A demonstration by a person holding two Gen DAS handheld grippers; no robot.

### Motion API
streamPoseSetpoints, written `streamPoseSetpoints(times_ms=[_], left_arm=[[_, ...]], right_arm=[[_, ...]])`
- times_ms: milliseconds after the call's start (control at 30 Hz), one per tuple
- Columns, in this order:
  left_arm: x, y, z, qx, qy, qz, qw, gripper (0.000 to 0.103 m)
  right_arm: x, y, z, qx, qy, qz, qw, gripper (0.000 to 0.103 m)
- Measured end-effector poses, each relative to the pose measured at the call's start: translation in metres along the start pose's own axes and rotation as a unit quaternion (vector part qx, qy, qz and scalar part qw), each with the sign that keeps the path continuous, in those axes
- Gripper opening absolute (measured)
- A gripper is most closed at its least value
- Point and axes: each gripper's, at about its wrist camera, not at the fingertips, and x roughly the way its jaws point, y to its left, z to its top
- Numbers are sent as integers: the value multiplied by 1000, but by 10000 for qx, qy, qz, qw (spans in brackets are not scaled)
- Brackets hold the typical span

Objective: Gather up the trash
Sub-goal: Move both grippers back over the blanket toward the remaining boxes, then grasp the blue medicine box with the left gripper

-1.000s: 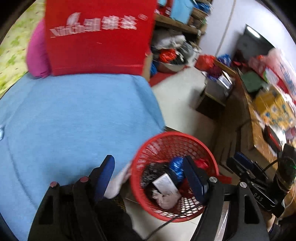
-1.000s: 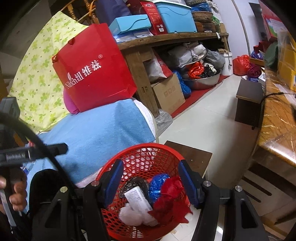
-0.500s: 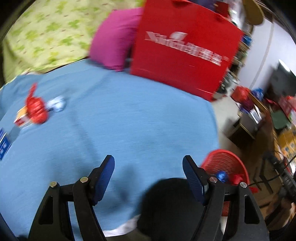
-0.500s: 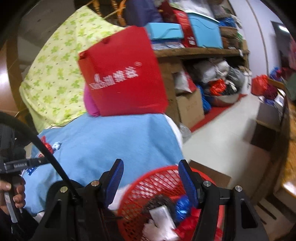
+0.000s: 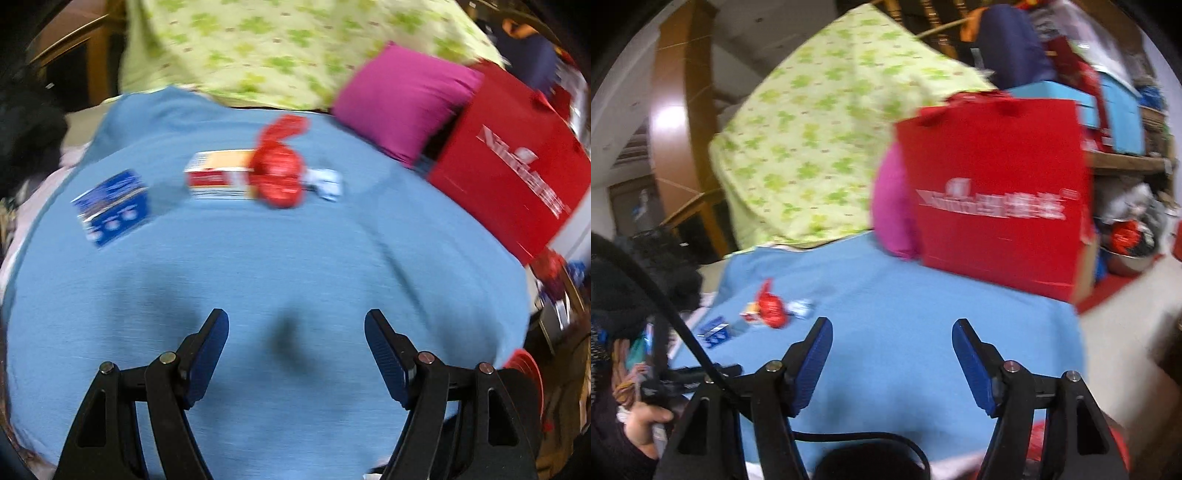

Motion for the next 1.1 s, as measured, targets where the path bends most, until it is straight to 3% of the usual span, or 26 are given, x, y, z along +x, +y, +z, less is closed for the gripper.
streamPoseSetpoints(times_ms=[167,300,467,633,800,1100], left_arm=[[-7,63,22,-210,-151,359,9990,77],[-11,117,49,-383,-345,734,9960,87],[6,158,81,-297,-177,855,9957,87],[27,173,104,198,52,983,9949,87],[44,185,125,557,251,1010,9930,87],[83,190,134,837,618,622,9926,87]], right_arm=[[46,56,1,-259,149,642,9975,71],[88,92,-11,-352,439,1052,9929,71],[132,122,-30,-411,814,1486,9847,71],[170,138,-48,-512,1093,1733,9774,71],[194,125,-67,-240,1470,1773,9728,71],[198,109,-66,180,1416,1802,9732,71]])
